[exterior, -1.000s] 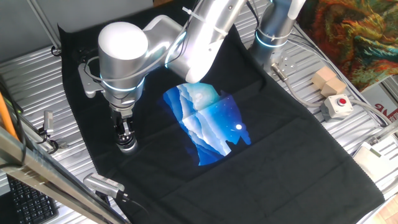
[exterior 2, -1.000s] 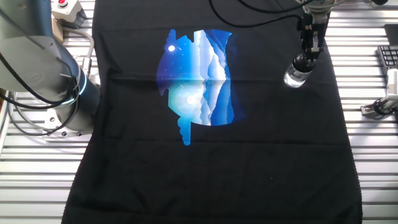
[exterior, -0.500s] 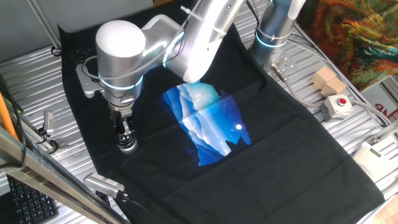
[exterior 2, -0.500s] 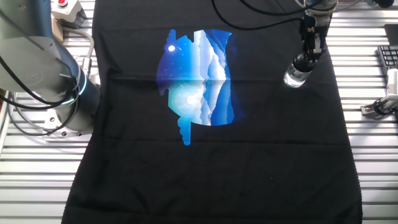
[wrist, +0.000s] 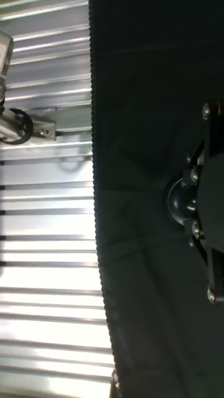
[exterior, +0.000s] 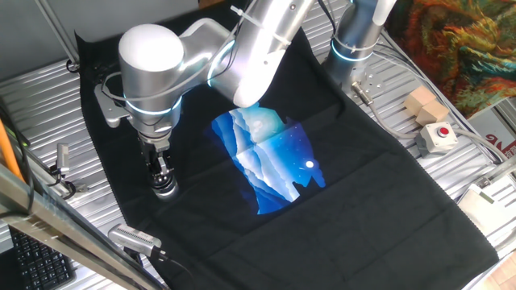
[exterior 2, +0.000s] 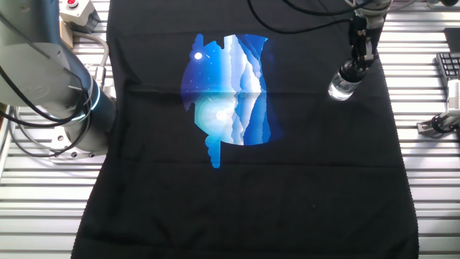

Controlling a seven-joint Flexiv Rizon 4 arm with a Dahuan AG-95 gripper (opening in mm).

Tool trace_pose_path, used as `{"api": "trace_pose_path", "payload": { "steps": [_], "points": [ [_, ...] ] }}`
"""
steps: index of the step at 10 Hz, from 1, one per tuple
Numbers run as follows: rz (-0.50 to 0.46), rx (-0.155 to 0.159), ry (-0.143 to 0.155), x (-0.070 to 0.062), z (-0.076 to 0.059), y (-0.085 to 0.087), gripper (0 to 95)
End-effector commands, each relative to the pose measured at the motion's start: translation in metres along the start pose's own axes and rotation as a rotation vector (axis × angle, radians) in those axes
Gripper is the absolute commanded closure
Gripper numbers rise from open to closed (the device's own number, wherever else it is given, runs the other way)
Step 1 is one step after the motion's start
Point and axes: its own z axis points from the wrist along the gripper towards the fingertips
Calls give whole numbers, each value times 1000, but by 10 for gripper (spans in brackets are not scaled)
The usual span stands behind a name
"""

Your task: Screw the lid onto the jar

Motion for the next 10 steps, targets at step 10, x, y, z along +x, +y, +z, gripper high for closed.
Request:
{"api": "trace_pose_path", "payload": {
  "steps": [10],
  "points": [
    [-176,4,2,1,1,2,950]
  ]
}}
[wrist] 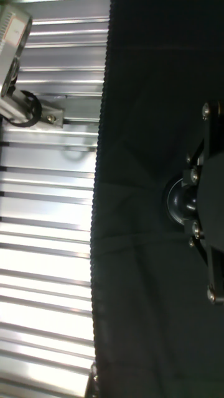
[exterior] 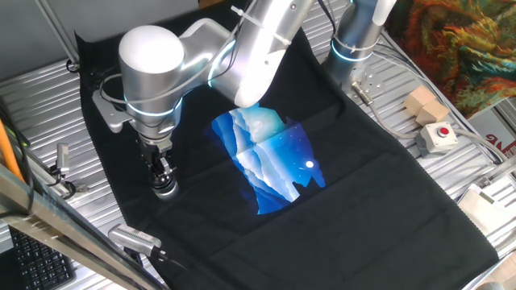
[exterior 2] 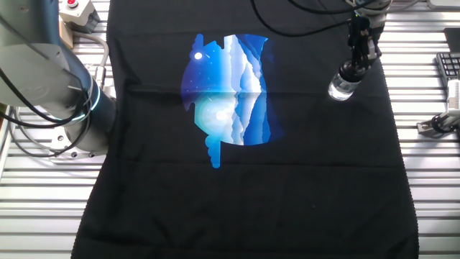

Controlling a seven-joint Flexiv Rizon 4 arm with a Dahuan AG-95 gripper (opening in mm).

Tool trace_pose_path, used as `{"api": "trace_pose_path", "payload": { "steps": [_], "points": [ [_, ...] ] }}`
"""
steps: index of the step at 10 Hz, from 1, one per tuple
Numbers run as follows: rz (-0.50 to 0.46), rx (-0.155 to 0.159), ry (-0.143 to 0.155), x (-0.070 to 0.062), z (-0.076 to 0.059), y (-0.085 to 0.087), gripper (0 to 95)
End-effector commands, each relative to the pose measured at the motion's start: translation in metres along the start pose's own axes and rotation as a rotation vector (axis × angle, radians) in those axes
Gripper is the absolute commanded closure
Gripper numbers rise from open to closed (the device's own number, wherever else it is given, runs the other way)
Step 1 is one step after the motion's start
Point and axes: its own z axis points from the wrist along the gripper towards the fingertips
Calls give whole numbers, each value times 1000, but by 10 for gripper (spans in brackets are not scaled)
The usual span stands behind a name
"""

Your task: Screw the lid onto the jar

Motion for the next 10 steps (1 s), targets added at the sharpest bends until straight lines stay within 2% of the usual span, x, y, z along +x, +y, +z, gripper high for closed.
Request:
{"api": "trace_pose_path", "payload": {
  "steps": [1,4,10],
  "points": [
    [-25,-4,-4,0,0,1,950],
    [-22,-5,-13,0,0,1,950],
    [-26,-12,-5,1,2,1,950]
  ]
}}
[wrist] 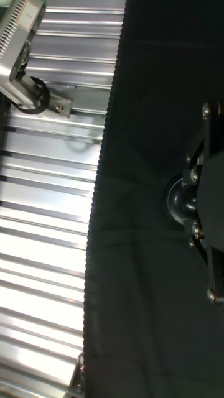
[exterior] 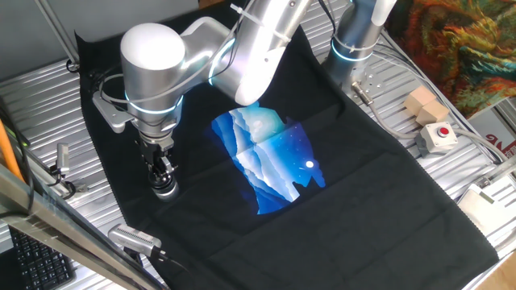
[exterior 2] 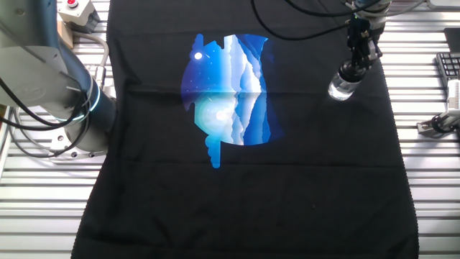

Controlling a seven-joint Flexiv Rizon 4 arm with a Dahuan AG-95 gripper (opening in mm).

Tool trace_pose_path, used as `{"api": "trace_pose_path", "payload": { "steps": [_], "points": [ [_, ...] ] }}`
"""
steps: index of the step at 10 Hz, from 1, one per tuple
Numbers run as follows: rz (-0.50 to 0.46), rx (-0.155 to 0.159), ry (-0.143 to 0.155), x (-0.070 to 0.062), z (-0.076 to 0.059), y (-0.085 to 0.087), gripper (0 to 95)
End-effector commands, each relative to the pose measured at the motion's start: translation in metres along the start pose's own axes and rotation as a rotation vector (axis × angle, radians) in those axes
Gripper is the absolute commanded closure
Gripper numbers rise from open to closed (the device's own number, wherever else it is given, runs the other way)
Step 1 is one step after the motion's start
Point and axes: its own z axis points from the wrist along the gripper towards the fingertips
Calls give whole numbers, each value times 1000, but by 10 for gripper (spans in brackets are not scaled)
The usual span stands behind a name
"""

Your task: Screw the lid onto the jar

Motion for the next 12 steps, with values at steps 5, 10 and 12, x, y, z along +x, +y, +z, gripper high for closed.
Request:
{"api": "trace_pose_path", "payload": {
  "steps": [5,10,12],
  "points": [
    [7,-3,-2,1,0,0,950],
    [22,-4,-3,1,1,0,950],
    [28,-4,-4,1,1,0,950]
  ]
}}
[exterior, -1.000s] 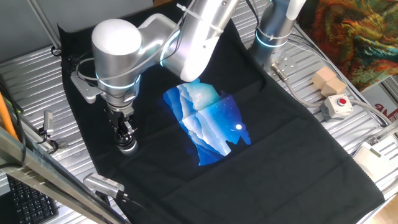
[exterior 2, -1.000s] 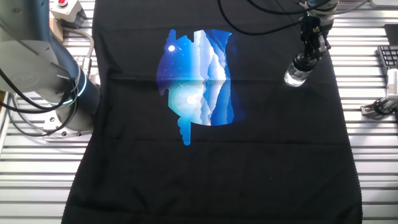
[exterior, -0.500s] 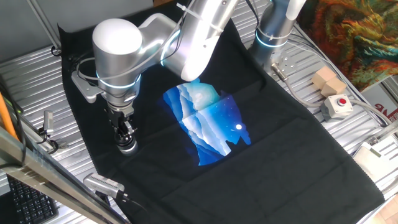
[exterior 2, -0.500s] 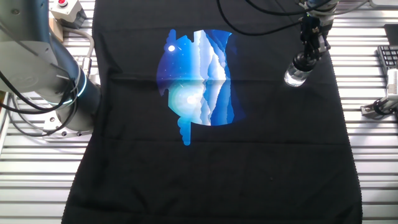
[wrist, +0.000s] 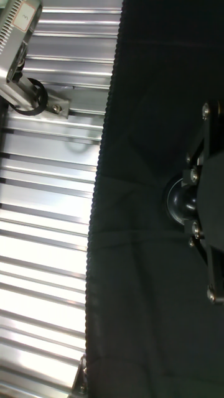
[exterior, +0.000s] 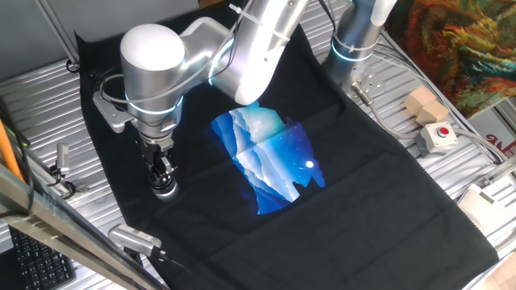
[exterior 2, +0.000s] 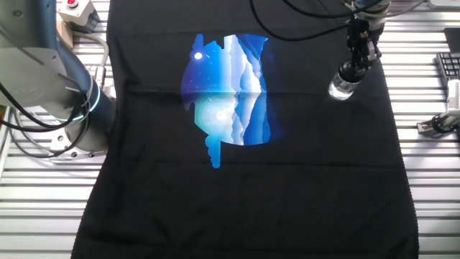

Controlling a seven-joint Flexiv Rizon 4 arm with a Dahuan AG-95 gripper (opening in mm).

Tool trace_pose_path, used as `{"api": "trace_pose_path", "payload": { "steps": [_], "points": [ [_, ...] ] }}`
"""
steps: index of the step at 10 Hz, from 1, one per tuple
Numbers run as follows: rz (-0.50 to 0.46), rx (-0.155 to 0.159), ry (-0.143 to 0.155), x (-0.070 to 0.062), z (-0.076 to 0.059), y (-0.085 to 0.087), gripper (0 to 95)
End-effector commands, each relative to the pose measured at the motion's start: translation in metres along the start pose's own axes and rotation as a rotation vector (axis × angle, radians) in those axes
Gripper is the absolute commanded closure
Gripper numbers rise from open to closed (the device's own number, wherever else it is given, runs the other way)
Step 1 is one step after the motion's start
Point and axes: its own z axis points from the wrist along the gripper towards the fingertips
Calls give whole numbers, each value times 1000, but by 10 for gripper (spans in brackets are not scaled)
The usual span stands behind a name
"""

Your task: Screw the lid onto the jar

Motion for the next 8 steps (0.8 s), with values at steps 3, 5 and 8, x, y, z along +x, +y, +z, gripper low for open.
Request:
{"api": "trace_pose_path", "payload": {
  "steps": [3,5,8],
  "points": [
    [6,3,0,0,1,0,950],
    [7,4,-2,0,1,0,950],
    [13,9,-9,0,1,0,950]
  ]
}}
